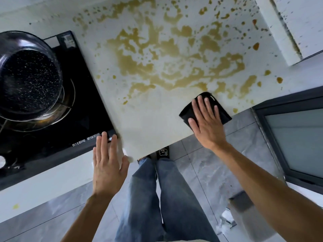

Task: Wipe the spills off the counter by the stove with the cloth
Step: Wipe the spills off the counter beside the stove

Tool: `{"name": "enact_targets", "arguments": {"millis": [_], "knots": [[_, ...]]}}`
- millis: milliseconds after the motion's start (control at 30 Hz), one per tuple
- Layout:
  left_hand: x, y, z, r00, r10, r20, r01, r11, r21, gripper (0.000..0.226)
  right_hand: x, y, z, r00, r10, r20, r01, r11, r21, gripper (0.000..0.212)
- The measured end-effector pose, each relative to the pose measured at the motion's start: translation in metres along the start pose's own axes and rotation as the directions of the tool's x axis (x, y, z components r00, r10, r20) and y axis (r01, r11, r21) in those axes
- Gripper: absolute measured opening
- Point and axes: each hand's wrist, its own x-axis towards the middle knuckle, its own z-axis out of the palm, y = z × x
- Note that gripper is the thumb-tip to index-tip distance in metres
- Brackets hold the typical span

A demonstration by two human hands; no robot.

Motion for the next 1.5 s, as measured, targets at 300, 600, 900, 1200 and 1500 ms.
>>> {"name": "enact_targets", "arguments": {"millis": [300, 600, 900, 1200, 1500], "knots": [[0.0, 0.003, 0.001, 1.0, -0.011, 0.008, 0.01, 1.0, 0.016, 0.077, 0.067, -0.061, -0.007, 0.974, 0.226, -0.031, -0.222, 0.97, 0.099, 0.068], [0.0, 0.006, -0.004, 1.0, -0.002, 0.02, 0.002, 1.0, 0.024, 0.074, 0.027, -0.023, 0.0, 0.995, -0.091, 0.034, 0.091, 0.996, 0.002, 0.069], [-0.001, 0.0, -0.003, 0.999, 0.012, 0.05, -0.015, 0.998, 0.057, 0.076, 0.118, -0.105, -0.004, 0.993, 0.097, -0.068, -0.092, 0.993, 0.068, 0.069], [0.0, 0.001, -0.004, 0.999, 0.008, 0.041, -0.01, 0.999, 0.048, 0.075, 0.08, -0.041, 0.0, 0.968, -0.252, -0.008, 0.252, 0.968, 0.01, 0.07], [0.0, 0.003, -0.006, 0.998, -0.001, 0.065, -0.003, 0.998, 0.063, 0.076, 0.118, -0.145, 0.009, 0.992, -0.084, -0.092, 0.091, 0.993, 0.069, 0.071]]}}
